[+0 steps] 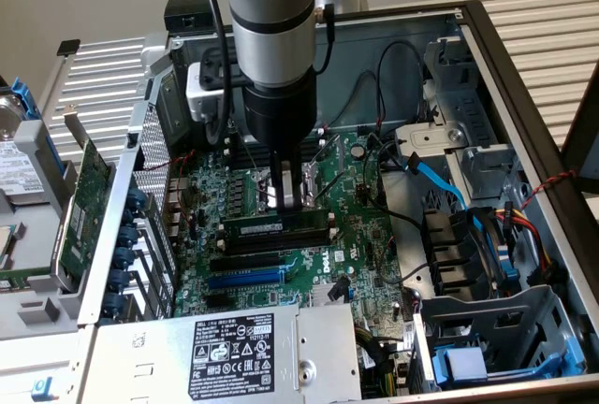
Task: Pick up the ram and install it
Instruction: 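Insert the ram into the slot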
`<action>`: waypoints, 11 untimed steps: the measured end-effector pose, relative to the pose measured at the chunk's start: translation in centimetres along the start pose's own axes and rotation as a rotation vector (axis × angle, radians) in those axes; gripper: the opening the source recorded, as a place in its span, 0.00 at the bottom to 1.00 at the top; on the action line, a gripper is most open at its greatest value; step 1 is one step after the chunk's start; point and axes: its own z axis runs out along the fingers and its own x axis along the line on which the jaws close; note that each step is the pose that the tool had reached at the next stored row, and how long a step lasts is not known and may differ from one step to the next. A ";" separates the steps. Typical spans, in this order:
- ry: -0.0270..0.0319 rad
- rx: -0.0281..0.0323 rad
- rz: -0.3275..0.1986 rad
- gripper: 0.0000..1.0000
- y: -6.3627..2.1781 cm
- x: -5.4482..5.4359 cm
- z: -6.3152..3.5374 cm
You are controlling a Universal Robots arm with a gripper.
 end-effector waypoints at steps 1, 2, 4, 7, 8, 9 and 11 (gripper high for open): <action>0.0001 -0.0001 0.000 0.13 0.01 0.0 0.00; 0.0000 0.0000 0.000 0.13 0.01 0.0 0.01; 0.0001 -0.0001 0.000 0.13 0.01 0.1 0.01; 0.0002 -0.0002 0.000 0.13 0.01 0.1 0.01; 0.0001 -0.0002 0.000 0.13 0.01 0.1 0.01; 0.0001 -0.0001 0.000 0.13 0.01 0.1 0.01; 0.0001 -0.0001 0.002 0.13 0.01 0.1 0.01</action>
